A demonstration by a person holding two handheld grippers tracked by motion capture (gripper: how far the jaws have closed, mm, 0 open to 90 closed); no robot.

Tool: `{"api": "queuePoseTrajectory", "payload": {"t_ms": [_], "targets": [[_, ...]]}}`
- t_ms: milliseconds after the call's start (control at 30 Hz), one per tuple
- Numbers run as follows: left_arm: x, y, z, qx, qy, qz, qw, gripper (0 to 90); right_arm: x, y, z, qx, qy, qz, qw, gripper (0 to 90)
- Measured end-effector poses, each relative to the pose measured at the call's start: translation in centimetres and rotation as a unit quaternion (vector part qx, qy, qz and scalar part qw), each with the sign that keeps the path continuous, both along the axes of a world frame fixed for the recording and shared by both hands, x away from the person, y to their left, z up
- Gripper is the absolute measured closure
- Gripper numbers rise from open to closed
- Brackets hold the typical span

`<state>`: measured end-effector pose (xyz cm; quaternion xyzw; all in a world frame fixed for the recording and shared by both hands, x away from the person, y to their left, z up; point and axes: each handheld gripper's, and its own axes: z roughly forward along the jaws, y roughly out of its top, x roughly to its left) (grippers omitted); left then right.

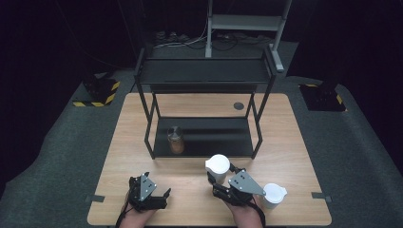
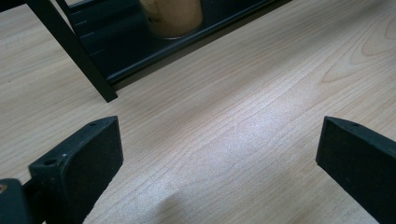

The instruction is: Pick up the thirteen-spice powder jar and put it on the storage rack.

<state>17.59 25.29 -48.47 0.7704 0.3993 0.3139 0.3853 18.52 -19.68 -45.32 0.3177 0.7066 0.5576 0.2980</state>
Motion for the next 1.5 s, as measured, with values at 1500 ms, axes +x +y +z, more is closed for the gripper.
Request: {"api": "queuePoseTrajectory", "payload": {"t_ms": [1500], "targets": [[-0.1,0.5,-0.1,-0.012,-0.002,-0.004,0.9999,0.8,7.8,4.4,-0.3,0.006,-0.001,-0.02,0.9998,30.4]]}}
